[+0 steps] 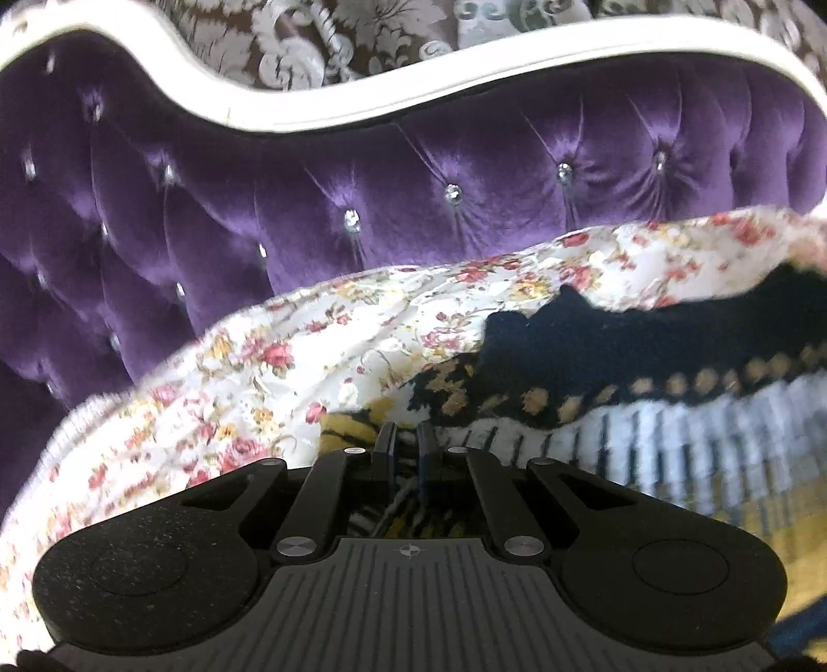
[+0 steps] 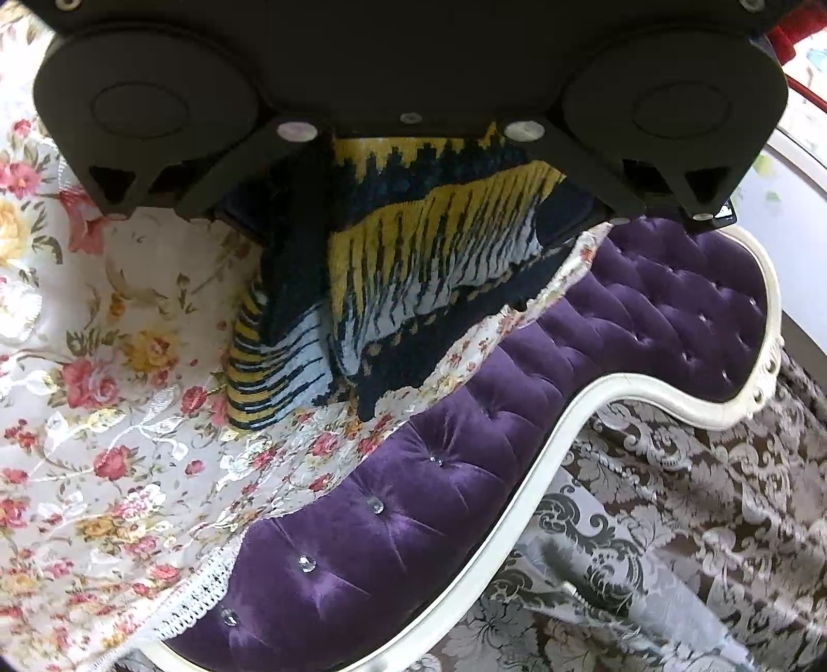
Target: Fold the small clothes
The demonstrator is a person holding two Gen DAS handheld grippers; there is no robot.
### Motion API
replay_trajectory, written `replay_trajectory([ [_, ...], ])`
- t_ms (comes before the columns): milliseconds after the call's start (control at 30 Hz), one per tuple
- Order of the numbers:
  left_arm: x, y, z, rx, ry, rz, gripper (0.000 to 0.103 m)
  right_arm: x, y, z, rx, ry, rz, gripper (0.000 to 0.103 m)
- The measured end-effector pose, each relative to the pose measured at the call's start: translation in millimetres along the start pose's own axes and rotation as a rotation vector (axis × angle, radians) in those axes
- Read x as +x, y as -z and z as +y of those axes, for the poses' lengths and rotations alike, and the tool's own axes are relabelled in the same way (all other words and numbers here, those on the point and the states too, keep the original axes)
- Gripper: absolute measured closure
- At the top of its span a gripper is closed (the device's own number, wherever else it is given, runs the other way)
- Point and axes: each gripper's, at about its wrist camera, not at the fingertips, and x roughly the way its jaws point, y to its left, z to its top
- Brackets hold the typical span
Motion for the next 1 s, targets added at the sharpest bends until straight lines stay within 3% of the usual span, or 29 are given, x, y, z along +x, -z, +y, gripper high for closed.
replay_trajectory([
  [100, -25, -8, 8, -0.084, 0.091, 0.018, 0.093, 1, -1, 0, 0.009, -0.001, 0.007, 0.0],
  [200, -53, -11, 8, -0.178, 0.211, 0.039, 0.066, 0, -2, -1, 0.016, -0.007, 0.013, 0.0],
  [300, -76, -9, -2, -0.238, 0.31, 0.074, 0.064, -1, -3, -2, 0.032, -0.015, 0.02, 0.0],
  [433, -87, -5, -31, -0.196, 0.342, 0.114, 0.063, -5, -3, -6, 0.049, -0.039, 0.029, 0.0],
  [567, -79, 2, -58, -0.153, 0.329, 0.16, 0.061, -9, -5, -11, 0.099, -0.064, 0.027, 0.0],
  [700, -66, 9, -82, -0.086, 0.248, 0.185, 0.058, -9, -5, -12, 0.104, -0.069, 0.038, 0.0],
  [767, -62, 12, -89, -0.066, 0.207, 0.175, 0.052, -8, -5, -10, 0.089, -0.061, 0.047, 0.0],
  [867, -60, 16, -94, -0.058, 0.139, 0.145, 0.032, -6, -5, -8, 0.071, -0.045, 0.06, 0.0],
  [1000, -55, 20, -85, -0.115, 0.135, 0.147, 0.013, -4, -5, -6, 0.059, -0.03, 0.065, 0.0],
])
